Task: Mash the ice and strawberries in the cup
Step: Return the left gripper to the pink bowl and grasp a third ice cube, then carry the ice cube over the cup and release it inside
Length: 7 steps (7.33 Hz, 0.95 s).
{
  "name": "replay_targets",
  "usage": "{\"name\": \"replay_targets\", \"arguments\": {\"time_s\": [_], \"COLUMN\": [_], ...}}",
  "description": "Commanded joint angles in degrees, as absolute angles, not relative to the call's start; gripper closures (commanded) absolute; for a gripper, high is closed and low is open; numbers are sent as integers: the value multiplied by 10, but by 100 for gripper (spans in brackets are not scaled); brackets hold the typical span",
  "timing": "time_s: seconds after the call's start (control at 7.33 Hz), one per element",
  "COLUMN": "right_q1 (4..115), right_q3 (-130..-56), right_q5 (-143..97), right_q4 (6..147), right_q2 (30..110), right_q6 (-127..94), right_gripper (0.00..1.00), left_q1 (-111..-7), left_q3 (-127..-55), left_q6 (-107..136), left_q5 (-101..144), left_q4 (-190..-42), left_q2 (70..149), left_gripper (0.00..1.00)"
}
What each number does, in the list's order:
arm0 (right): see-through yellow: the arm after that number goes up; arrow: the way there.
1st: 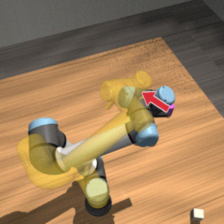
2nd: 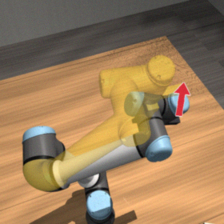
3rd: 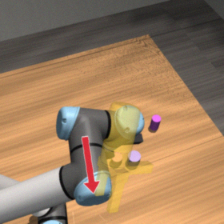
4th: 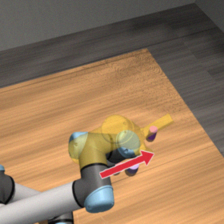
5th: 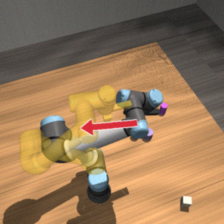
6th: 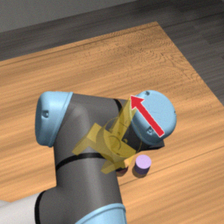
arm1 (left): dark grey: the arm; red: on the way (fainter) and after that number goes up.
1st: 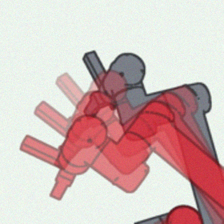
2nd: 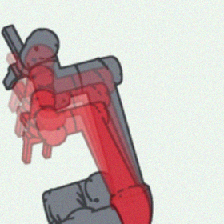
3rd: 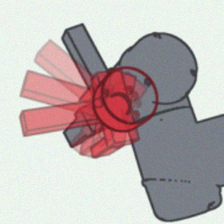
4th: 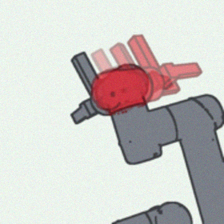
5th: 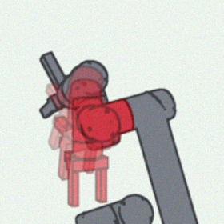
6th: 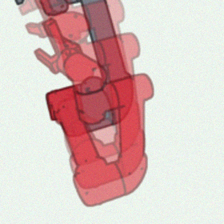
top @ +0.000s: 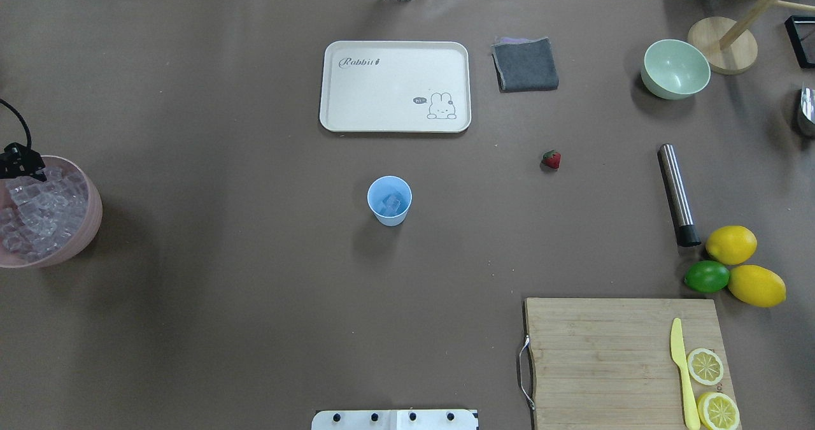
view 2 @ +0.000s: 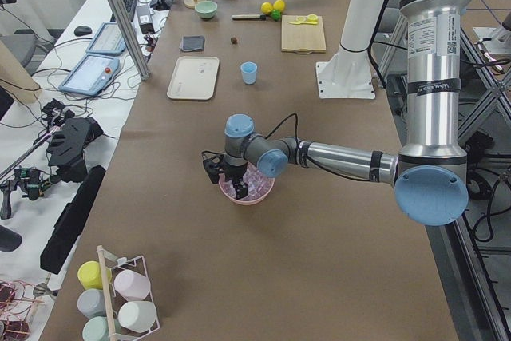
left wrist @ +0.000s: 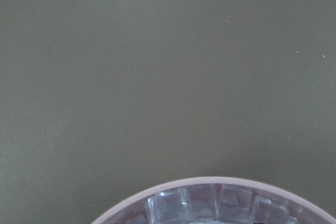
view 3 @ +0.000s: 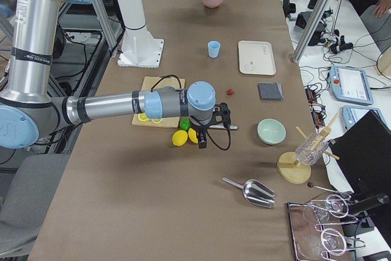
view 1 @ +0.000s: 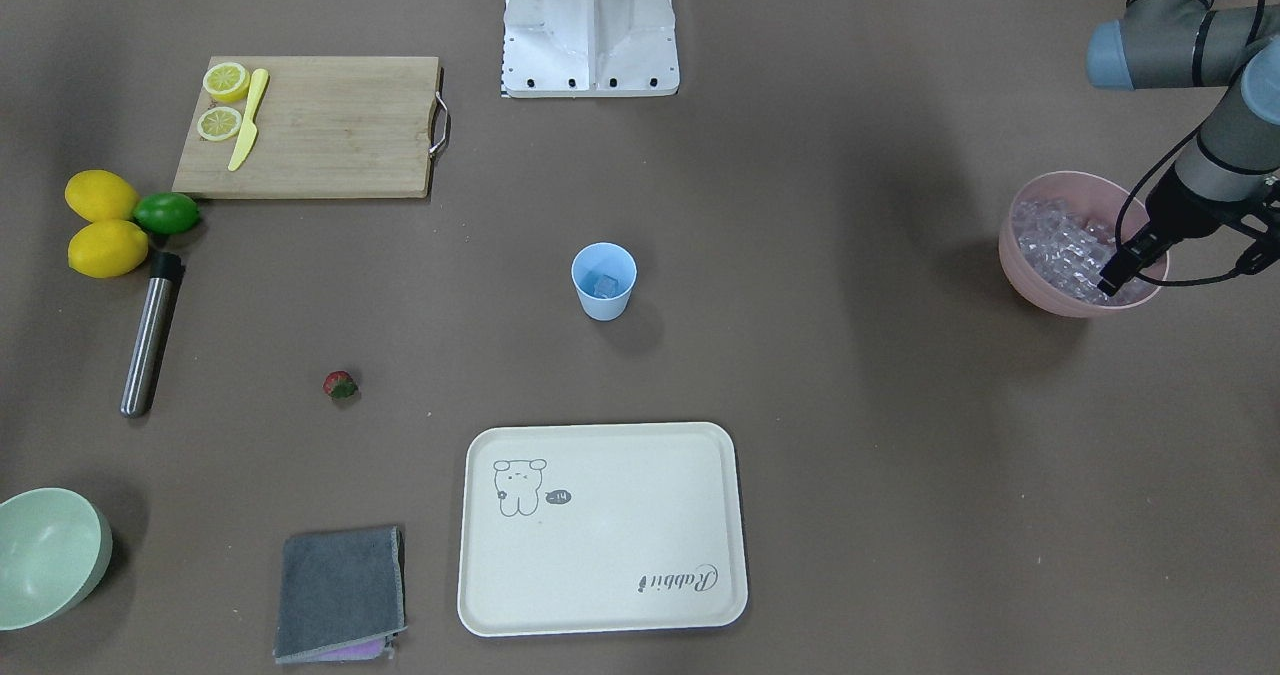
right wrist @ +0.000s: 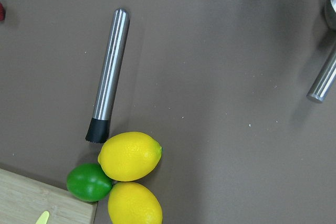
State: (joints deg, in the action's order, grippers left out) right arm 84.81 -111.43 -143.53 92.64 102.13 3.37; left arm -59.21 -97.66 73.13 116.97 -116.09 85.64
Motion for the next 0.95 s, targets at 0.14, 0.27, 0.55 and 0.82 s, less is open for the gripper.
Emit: {"name": "replay_targets", "arguments": {"time_s": [0.14, 0.27, 0.55, 0.82], "right_q1": [848, 848, 848, 848], "right_q3": [-1114, -1116, -1119, -1115], "right_q5": [-1436, -1438, -1457, -1457], "right_q4": [926, 926, 927, 927], "right_q2": [1021, 1021, 1023, 1024], "right_q6": [33, 33, 33, 34], "right_gripper": [0, 0, 0, 0], "left_q1": [-575, -576, -584, -620], "left_q3": [-977, -977, -985, -1063], "left_q6": [764, 758, 719, 625], "left_q5": [1157, 1159, 1166, 1169], "left_q4": [-1185, -1182, -1165, -1022], "left_q2": [848, 846, 851, 867], "left_gripper": [37, 99, 100, 100]}}
